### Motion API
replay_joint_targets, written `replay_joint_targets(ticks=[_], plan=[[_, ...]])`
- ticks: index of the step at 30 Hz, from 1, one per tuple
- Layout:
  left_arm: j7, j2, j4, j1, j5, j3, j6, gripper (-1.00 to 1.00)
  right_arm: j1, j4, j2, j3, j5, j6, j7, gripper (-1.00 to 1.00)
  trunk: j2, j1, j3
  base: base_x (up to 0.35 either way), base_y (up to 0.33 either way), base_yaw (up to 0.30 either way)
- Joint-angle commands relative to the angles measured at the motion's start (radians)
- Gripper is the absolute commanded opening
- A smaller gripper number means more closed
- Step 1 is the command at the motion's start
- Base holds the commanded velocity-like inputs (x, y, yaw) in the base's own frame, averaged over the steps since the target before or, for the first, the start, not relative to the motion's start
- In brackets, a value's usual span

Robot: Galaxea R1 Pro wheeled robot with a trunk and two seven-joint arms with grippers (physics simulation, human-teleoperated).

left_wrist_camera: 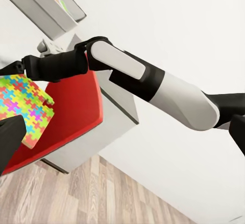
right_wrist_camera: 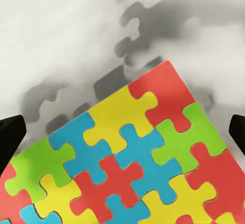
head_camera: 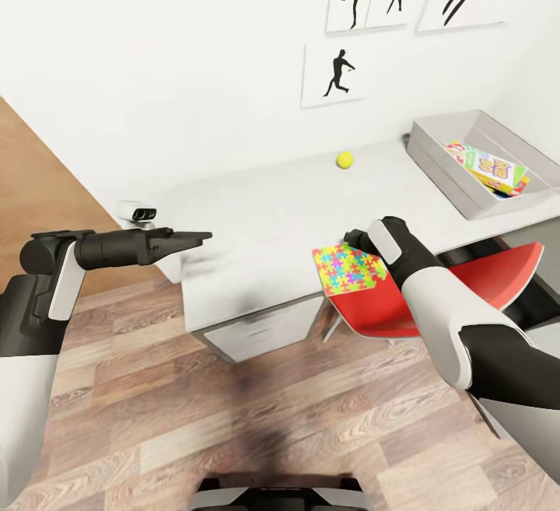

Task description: Put all the toys in the child's room - the three board games (two on the bed and one on the table), the two jigsaw puzzles on the table, and the tennis ball on the table - inside the toy box on the table in the child's room.

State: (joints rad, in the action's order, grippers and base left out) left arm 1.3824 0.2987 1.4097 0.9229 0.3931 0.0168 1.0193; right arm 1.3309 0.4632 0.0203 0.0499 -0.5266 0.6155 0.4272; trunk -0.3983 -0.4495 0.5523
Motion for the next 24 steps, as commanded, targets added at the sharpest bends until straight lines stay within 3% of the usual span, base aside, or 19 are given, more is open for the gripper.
replay_joint_targets(ticks=[1,9,24], plan=[[0.001,0.000,0.000,0.001,0.003,0.000,0.010,1.00,0.001,0.001,0.000,0.005,-0.010,0.002,0.009,1.00,-0.002,-0.001,0.001,-0.028,0.003,0.000],[0.001,0.000,0.000,0.001,0.003,0.000,0.010,1.00,0.000,0.002,-0.002,0.006,-0.011,0.001,0.008,1.00,-0.002,-0.001,0.001,-0.125,0.039,0.000],[0.001,0.000,0.000,0.001,0.004,0.000,0.010,1.00,-0.001,0.002,-0.004,0.005,-0.011,0.001,0.008,1.00,-0.002,-0.001,0.001,-0.005,0.002,0.000]])
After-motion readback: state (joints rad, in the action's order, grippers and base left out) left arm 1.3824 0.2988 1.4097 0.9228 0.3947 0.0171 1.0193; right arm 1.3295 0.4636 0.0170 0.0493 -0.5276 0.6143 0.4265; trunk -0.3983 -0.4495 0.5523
